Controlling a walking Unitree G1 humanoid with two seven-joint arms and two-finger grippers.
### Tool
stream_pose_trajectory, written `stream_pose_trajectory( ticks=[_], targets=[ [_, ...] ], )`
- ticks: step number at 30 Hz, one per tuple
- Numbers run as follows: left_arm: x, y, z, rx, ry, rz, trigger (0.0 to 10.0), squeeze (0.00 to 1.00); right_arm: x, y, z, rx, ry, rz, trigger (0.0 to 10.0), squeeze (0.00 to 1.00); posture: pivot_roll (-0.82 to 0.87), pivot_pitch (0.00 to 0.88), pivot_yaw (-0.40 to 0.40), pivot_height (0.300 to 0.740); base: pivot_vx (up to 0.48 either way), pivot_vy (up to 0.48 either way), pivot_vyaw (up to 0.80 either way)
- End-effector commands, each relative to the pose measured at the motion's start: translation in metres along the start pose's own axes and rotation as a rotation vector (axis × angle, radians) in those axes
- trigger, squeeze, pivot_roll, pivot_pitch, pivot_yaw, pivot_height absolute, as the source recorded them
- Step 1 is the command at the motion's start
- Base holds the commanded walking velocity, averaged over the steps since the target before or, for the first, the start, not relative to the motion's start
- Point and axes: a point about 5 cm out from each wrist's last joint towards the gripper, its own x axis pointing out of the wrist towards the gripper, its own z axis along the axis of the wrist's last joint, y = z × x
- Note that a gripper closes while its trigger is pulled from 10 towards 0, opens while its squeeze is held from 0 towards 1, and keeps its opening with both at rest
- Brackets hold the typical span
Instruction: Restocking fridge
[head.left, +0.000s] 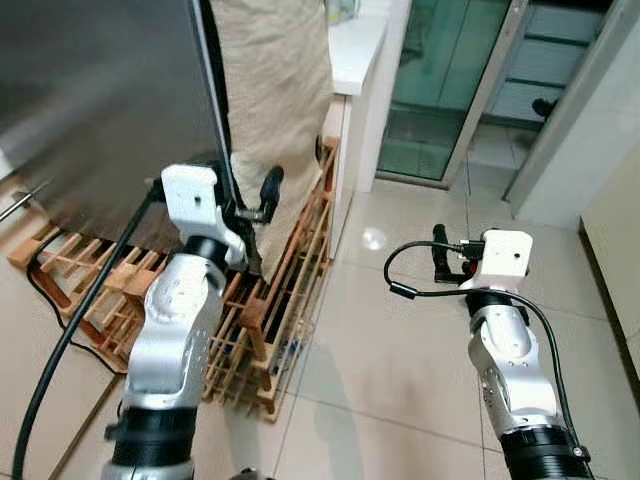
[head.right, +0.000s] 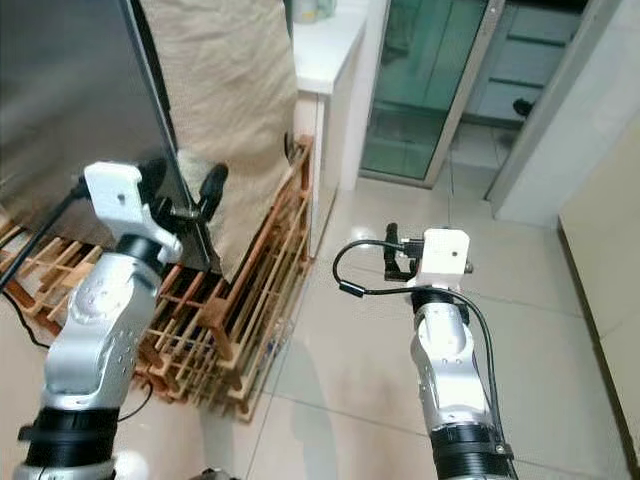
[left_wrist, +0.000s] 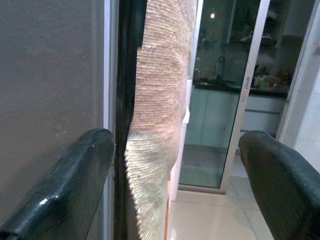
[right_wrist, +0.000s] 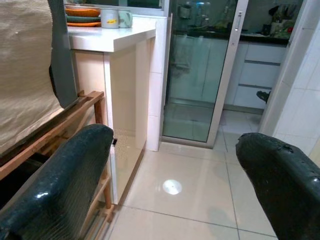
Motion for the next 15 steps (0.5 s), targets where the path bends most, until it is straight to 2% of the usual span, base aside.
stream_pose_trajectory(
  ticks=[1, 6, 15],
  targets=[
    [0.002, 0.001, -0.003, 0.004, 0.012, 0.019, 10.0, 0.0, 0.0, 0.003, 0.003, 0.011, -0.008, 0.017, 10.0, 1.0, -0.09, 0.0, -0.012, 0.74, 0.0, 0.0, 0.0],
    [0.008, -0.005, 0.002, -0.01, -0.009, 0.016, 10.0, 0.0, -0.004, 0.005, 0.0, 0.006, 0.001, 0.026, 10.0, 1.0, -0.1, 0.0, -0.005, 0.74, 0.0, 0.0, 0.0],
    [0.013, -0.012, -0.004, -0.032, 0.015, 0.032, 10.0, 0.0, -0.006, 0.011, -0.001, 0.026, 0.002, 0.072, 10.0, 1.0, -0.1, 0.0, -0.004, 0.74, 0.0, 0.0, 0.0]
  ],
)
